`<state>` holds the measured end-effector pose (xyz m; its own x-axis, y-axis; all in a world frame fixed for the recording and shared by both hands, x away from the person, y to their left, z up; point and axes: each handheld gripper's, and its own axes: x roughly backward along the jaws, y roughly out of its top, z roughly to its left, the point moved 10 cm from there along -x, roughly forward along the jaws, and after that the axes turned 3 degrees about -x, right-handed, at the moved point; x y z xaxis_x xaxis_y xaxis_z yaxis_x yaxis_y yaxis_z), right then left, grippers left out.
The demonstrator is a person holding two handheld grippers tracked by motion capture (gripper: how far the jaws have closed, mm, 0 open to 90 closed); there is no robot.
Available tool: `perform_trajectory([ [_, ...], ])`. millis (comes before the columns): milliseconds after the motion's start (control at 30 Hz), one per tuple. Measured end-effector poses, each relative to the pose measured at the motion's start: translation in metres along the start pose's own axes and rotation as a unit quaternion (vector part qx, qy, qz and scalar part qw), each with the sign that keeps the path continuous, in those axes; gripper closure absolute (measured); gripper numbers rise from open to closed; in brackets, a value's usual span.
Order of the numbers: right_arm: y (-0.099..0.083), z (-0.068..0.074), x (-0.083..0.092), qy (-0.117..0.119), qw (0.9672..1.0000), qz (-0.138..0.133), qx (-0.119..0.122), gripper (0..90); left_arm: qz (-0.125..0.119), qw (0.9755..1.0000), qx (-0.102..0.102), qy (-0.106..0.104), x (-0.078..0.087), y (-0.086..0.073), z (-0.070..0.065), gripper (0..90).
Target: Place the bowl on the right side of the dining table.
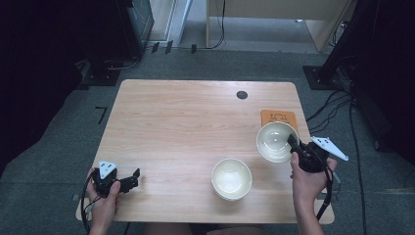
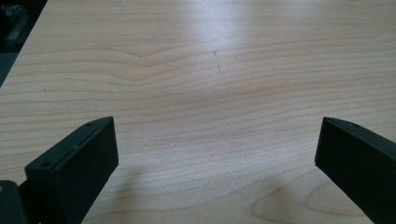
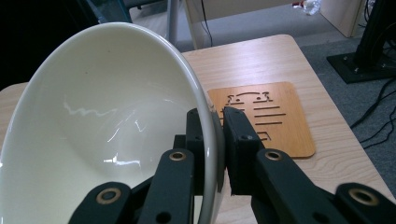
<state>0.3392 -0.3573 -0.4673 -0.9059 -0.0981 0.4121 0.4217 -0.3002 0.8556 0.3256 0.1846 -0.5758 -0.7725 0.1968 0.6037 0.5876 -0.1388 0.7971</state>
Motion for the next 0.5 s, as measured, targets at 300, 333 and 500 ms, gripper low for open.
perform_trajectory([
  [300, 0.005, -0.01, -0.009, -0.013, 0.9999, 0.003, -0.011, 82.2, 0.002, 1.0, 0.0, -0.001, 0.0, 0.0, 0.0, 0.0],
  [333, 0.005, -0.012, -0.012, -0.018, 0.9998, 0.006, -0.01, 82.3, 0.003, 1.0, 0.0, -0.001, -0.001, 0.0, 0.0, 0.0],
  [500, 0.007, -0.016, -0.017, -0.023, 0.9996, 0.008, -0.011, 82.2, 0.004, 1.0, 0.001, -0.001, -0.001, 0.0, 0.0, 0.0],
])
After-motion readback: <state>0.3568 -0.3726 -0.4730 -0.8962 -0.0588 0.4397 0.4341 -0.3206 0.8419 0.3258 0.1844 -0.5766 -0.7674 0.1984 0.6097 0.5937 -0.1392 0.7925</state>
